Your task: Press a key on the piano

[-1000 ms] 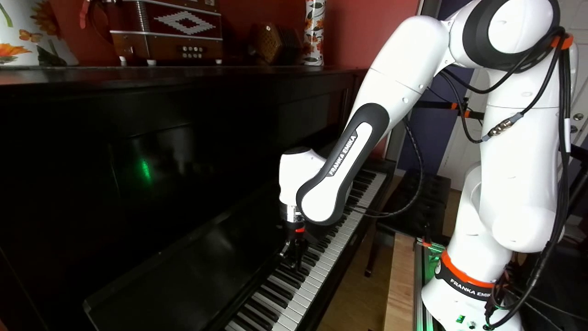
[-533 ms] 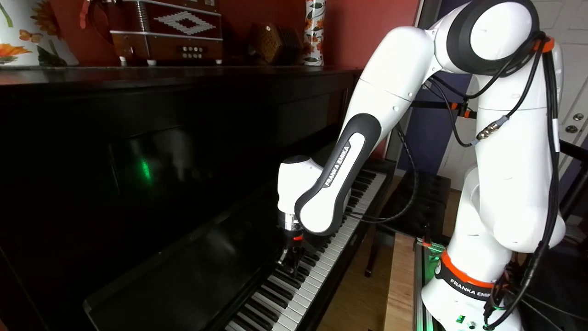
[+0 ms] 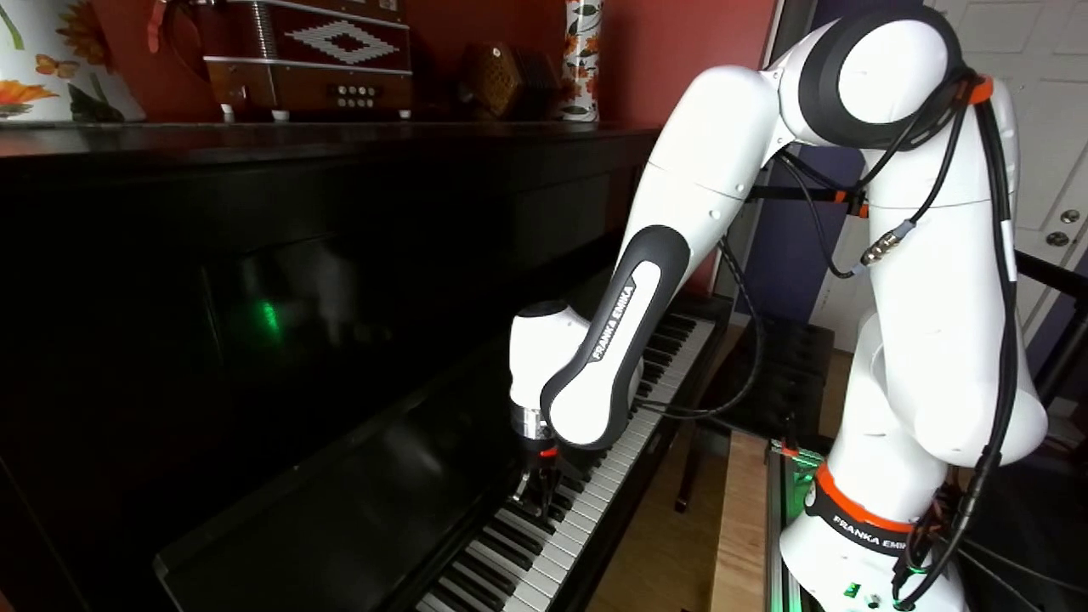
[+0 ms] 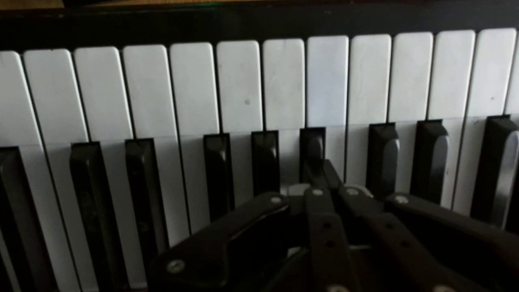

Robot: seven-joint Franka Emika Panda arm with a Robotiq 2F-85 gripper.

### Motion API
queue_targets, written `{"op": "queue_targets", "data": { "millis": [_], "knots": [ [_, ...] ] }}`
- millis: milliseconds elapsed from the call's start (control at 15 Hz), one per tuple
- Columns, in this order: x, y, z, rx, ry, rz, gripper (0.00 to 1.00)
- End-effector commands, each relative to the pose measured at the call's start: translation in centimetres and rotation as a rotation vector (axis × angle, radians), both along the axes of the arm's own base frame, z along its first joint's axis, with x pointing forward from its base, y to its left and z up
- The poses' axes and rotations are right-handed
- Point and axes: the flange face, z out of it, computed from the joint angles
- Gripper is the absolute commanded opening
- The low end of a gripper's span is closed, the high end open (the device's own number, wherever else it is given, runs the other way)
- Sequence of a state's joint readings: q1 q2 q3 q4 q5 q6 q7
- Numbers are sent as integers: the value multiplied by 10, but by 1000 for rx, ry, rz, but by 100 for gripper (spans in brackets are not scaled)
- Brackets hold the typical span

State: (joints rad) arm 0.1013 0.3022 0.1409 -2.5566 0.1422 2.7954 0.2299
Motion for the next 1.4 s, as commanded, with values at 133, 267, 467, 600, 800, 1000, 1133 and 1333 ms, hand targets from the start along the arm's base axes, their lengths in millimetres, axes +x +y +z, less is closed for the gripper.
{"op": "queue_targets", "data": {
  "millis": [133,267,467,600,800,1000,1133,1333],
  "knots": [
    [4,2,-14,0,-4,23,0],
    [3,2,-7,0,-9,23,0],
    [0,2,10,-2,-25,21,0],
    [0,2,21,-5,-38,20,0],
    [-1,4,40,-1,-57,24,0],
    [-4,6,58,4,-70,34,34],
    [-8,7,71,10,-68,39,47],
    [-14,6,96,6,-57,38,69]
  ]
}}
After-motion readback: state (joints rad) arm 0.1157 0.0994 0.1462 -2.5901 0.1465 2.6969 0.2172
